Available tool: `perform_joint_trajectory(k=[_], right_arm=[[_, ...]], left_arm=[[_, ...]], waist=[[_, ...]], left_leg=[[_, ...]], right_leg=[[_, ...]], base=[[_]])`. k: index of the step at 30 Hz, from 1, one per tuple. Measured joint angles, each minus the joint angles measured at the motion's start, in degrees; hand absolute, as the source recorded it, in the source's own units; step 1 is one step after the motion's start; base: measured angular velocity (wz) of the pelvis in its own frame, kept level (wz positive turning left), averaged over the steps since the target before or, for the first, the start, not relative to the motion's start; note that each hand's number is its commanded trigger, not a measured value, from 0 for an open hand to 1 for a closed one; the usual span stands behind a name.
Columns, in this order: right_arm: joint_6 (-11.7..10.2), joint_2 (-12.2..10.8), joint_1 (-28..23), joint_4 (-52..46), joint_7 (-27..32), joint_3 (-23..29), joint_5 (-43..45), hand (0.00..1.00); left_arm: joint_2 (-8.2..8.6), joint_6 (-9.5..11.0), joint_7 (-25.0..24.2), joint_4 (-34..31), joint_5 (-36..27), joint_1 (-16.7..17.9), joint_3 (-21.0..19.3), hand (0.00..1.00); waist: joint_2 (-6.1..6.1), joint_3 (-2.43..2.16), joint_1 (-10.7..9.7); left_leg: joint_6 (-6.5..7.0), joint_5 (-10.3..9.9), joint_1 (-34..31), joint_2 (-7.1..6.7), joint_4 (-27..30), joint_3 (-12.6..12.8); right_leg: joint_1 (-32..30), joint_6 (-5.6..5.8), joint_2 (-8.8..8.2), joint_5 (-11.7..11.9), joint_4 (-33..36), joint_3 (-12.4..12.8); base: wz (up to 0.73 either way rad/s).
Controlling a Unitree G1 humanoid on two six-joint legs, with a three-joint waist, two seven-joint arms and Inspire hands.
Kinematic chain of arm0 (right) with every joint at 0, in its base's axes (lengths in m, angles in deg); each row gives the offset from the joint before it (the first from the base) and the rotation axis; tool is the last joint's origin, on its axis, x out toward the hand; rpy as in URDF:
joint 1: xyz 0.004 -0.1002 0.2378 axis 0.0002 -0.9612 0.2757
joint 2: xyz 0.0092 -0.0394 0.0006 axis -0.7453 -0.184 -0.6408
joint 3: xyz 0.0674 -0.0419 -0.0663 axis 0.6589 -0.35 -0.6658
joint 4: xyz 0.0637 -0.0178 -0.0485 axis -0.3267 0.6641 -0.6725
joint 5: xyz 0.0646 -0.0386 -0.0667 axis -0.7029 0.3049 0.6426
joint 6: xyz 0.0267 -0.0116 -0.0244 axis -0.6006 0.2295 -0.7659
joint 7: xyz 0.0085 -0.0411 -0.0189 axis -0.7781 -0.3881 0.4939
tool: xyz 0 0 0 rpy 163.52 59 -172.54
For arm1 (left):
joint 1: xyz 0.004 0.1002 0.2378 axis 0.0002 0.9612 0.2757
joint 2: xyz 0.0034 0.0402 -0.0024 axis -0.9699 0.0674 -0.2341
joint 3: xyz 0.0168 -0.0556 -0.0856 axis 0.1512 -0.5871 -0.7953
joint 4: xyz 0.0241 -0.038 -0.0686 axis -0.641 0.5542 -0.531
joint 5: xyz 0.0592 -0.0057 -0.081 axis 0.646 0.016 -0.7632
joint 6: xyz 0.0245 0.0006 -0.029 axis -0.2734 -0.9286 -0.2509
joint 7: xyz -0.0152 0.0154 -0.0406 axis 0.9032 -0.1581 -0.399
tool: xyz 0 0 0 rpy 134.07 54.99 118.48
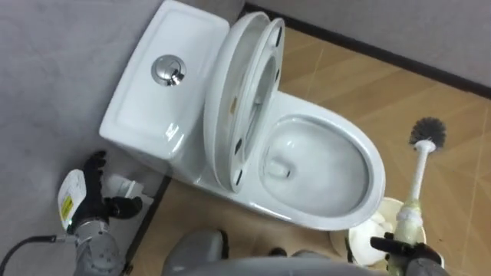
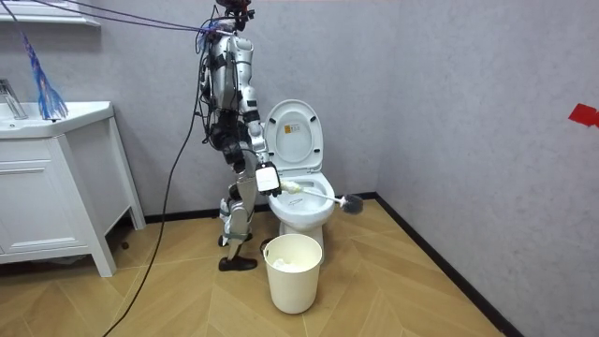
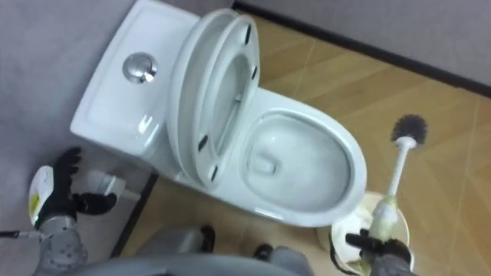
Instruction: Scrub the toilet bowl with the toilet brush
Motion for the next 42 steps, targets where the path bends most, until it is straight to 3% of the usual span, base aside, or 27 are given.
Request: perform_joint_trajectory(k=[3, 7, 13, 20, 26, 28, 33, 37, 40, 42], right_arm=[[-0.71, 0.01, -0.24, 0.36, 0.01, -0.09, 3.06, 1.00], [-1.40, 0.04, -0.79, 0.91, -0.55, -1.91, 7.69, 1.00], [-1.38, 0.03, -2.05, 1.10, -3.30, -2.26, 9.10, 1.00], [-1.38, 0.44, -1.85, 0.54, -5.82, -2.22, 15.31, 1.00], [-1.39, 1.28, -0.97, 0.30, -6.77, -2.21, 19.96, 1.00], [-1.37, 2.98, -0.46, 0.06, -7.27, -2.18, 22.35, 1.00], [-1.26, 5.91, -0.35, -1.94, -7.71, -2.19, 31.25, 1.00], [-1.06, 6.58, 0.80, -2.21, -7.49, -2.44, 39.06, 1.00], [-0.56, 8.10, 2.34, -3.00, -6.81, -6.44, 47.75, 1.00], [0.54, 9.42, 2.29, -5.59, -6.47, -10.45, 56.48, 1.00]], left_arm=[[-0.03, 0.86, 1.94, -5.78, 4.54, 1.47, 0.47, 0.00], [-0.67, 2.67, 4.69, -7.79, 8.97, 1.43, 0.53, 0.00], [-1.52, 2.88, 6.61, -7.79, 14.50, 1.42, 0.94, 0.00], [-3.26, 2.31, 6.76, -6.61, 20.32, 0.94, 5.33, 0.00], [-5.48, 0.28, 5.29, -2.01, 22.96, -0.76, 9.76, 0.00], [-5.92, -0.50, 4.58, -1.07, 23.57, -0.88, 10.30, 0.00], [-8.41, -2.77, 2.39, -0.82, 24.48, -0.27, 11.89, 0.00], [-10.37, -4.66, 1.63, -0.93, 24.54, -0.13, 13.94, 0.00], [-11.95, -5.71, 1.68, 0.01, 24.20, -1.13, 15.78, 0.00], [-13.18, -6.15, 1.65, 0.16, 24.25, -2.78, 17.47, 0.00]], waist=[[0.23, 0.07, -0.03], [0.22, 0.12, -0.08], [-0.06, 0.10, -0.29], [-0.06, -0.04, -1.63], [0.72, 0.14, -3.14], [1.57, -0.26, -4.11], [2.11, -0.61, -4.94], [1.98, -0.54, -4.79], [1.97, -0.47, -4.41], [1.63, -0.32, -2.88]], left_leg=[[-0.25, 0.10, 0.65, -0.10, 0.06, -0.96], [-0.69, 0.43, 2.52, -0.11, -1.00, -1.04], [-1.18, 0.89, 3.33, 0.03, -2.24, -0.43], [-1.35, 1.12, 3.42, 0.17, -2.48, 0.14], [-1.35, 1.09, 3.39, 0.76, -2.82, 0.54], [-1.36, 1.11, 3.45, 0.74, -3.14, 0.62], [-1.46, 1.89, 3.44, 0.42, -4.28, 1.42], [-1.47, 2.38, 3.22, 0.45, -4.66, 2.23], [-1.35, 2.64, 2.43, 0.34, -4.54, 2.41], [-1.18, 3.05, 1.56, 0.19, -4.57, 3.18]], right_leg=[[1.17, -0.02, 0.23, 0.05, -0.47, -0.30], [2.43, -0.23, 0.44, 0.03, -1.42, -0.12], [2.74, -0.71, 0.80, 0.23, -2.36, -0.02], [2.82, -0.85, 1.03, 0.34, -2.37, 1.20], [2.56, -0.98, 1.14, 0.45, -2.42, 0.96], [2.13, -1.00, 1.08, 0.50, -2.36, 0.91], [0.96, -1.13, 0.90, 0.44, -2.12, 1.75], [-0.26, -1.27, 0.71, 0.36, -1.49, 3.02], [-1.30, -1.31, 0.22, 0.24, -0.85, 3.08], [-3.17, -1.29, -0.24, 0.05, 0.62, 3.75]], base=[[0.14], [-0.01], [-0.04], [-0.04], [-0.01], [0.00], [-0.08], [-0.11], [-0.03], [-0.12]])
